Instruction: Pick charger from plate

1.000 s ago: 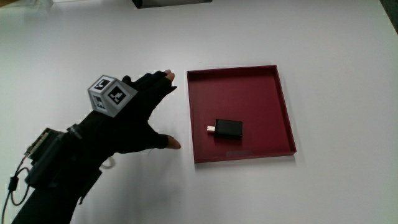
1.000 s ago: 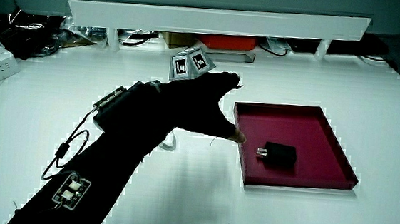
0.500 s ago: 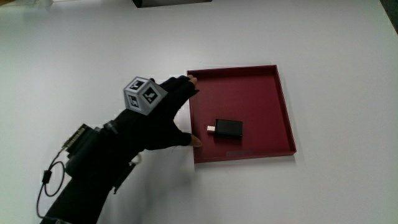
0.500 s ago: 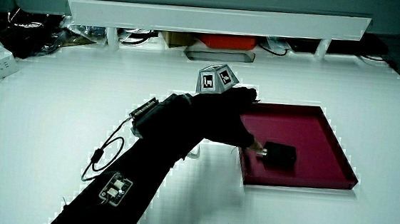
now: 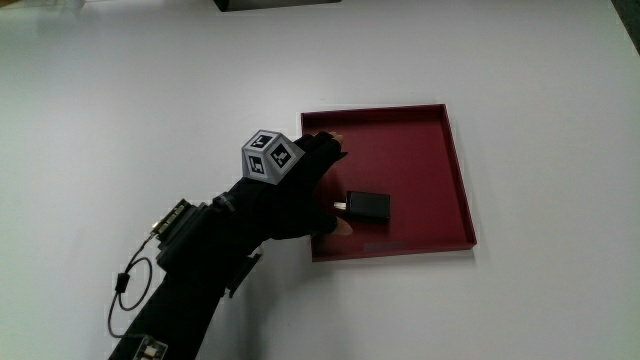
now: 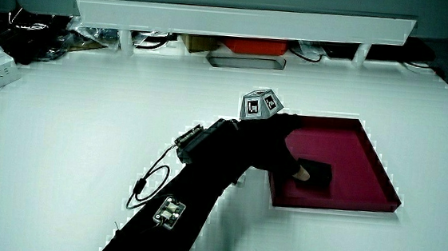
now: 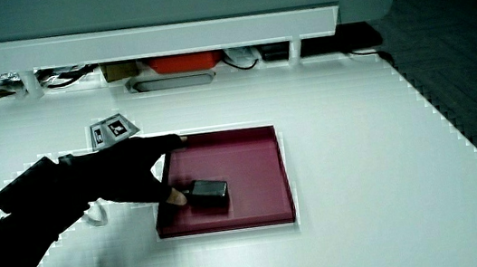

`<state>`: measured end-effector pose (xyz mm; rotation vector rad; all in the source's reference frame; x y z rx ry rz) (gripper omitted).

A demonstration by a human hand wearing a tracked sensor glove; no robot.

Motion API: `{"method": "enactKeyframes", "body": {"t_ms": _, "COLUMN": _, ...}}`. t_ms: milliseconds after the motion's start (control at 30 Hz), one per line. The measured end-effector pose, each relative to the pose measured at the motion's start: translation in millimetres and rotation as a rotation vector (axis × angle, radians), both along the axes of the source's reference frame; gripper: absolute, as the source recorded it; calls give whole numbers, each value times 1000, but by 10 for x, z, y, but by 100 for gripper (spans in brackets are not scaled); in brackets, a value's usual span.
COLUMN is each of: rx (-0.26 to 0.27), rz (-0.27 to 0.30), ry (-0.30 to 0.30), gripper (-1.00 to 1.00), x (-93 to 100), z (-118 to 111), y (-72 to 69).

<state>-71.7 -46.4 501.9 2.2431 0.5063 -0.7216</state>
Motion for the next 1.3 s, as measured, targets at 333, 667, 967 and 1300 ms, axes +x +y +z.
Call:
{"method": "enactKeyframes", "body": {"t_ms": 333, "rx": -13, "rz": 7, "ry": -30, "gripper": 0, "x": 196, "z": 208, "y": 21}}
{"method": "enactKeyframes", "body": {"t_ms": 667, "rx": -13, "rz": 39, "ry": -55, "gripper": 0, "x": 397, "z": 372, "y": 98}}
{"method": "enactKeyframes", "body": {"t_ms": 967, "rx": -7, "rz": 65, "ry": -68, "gripper": 0, "x": 460, "z": 395, "y": 126}}
{"method": "enactKeyframes", "body": {"t_ms": 1300, "rx": 60, "rz": 67, "ry": 28, "gripper": 45, "x": 494, "z": 341, "y": 161}}
